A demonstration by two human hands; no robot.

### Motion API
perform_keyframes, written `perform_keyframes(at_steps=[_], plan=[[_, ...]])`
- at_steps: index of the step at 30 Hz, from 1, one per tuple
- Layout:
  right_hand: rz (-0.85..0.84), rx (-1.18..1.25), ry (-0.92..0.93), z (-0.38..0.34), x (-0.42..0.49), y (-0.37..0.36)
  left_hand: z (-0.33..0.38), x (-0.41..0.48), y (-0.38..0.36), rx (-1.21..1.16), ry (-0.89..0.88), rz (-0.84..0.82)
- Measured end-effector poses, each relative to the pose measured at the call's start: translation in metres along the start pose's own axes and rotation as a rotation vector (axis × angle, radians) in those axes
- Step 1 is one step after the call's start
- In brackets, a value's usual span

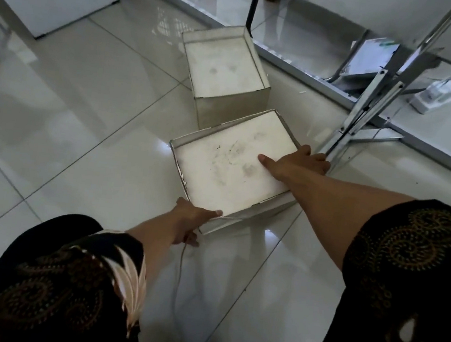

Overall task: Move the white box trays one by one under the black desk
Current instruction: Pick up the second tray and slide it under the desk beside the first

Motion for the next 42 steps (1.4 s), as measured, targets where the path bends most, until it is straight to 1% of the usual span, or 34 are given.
perform_keyframes(at_steps=[5, 7, 9, 10, 13, 14, 16, 17, 20, 22, 24, 25, 26, 27, 29, 30, 33, 35, 38, 42], plan=[[-0.053, 0.004, 0.009, 0.001, 0.001, -0.006, 0.006, -0.002, 0.025, 0.0, -0.006, -0.084], [-0.061, 0.005, 0.012, 0.001, 0.002, -0.004, 0.009, -0.004, 0.036, 0.078, -0.002, -0.141], [-0.077, 0.037, 0.028, 0.003, 0.005, -0.004, 0.014, -0.004, 0.048, 0.135, 0.001, -0.144], [-0.079, 0.09, 0.056, 0.005, 0.006, -0.006, 0.018, -0.001, 0.053, 0.056, -0.008, -0.112], [-0.013, 0.263, 0.158, 0.01, 0.01, -0.019, 0.033, 0.02, 0.062, -0.473, -0.03, 0.087], [0.029, 0.282, 0.177, 0.011, 0.009, -0.024, 0.034, 0.028, 0.063, -0.561, -0.037, 0.158], [0.089, 0.265, 0.191, 0.017, 0.008, -0.034, 0.028, 0.04, 0.065, -0.577, -0.021, 0.23], [0.094, 0.27, 0.183, 0.021, 0.007, -0.039, 0.022, 0.044, 0.068, -0.571, 0.002, 0.223], [0.075, 0.409, 0.084, 0.035, 0.006, -0.053, 0.01, 0.047, 0.084, -0.547, 0.048, 0.106], [-0.021, 0.592, -0.029, 0.038, 0.01, -0.052, 0.005, 0.045, 0.093, -0.505, 0.048, 0.121], [-0.282, 0.974, -0.184, 0.039, 0.014, -0.048, -0.001, 0.044, 0.093, -0.511, 0.029, 0.127], [-0.382, 1.112, -0.243, 0.038, 0.016, -0.049, -0.005, 0.044, 0.094, -0.529, 0.035, 0.127], [-0.393, 1.157, -0.245, 0.039, 0.015, -0.049, -0.007, 0.043, 0.092, -0.534, 0.032, 0.12], [-0.386, 1.146, -0.227, 0.039, 0.017, -0.054, -0.01, 0.043, 0.091, -0.528, 0.032, 0.116], [-0.32, 1.042, -0.194, 0.041, 0.019, -0.067, -0.013, 0.044, 0.087, -0.527, 0.017, 0.116], [-0.323, 1.006, -0.174, 0.04, 0.02, -0.072, -0.016, 0.044, 0.086, -0.528, 0.01, 0.126], [-0.445, 0.944, -0.07, 0.03, 0.011, -0.072, -0.024, 0.045, 0.09, -0.552, -0.017, 0.103], [-0.506, 1.013, -0.042, 0.028, 0.005, -0.072, -0.026, 0.044, 0.097, -0.614, -0.023, 0.073], [-0.586, 1.194, -0.09, 0.031, 0.001, -0.077, -0.023, 0.044, 0.103, -0.676, -0.068, 0.021], [-0.691, 1.363, -0.096, 0.033, -0.002, -0.065, -0.01, 0.03, 0.111, -0.708, -0.116, 0.044]])
Point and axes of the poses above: each hand's wrist, its own x-axis towards the middle knuckle, its own y-axis out of the back of the hand, z = x × y, the point moved 1 cm from there along x, towards the middle knuckle, and after that the axes turned 2 degrees about x, right-handed, at the moved point
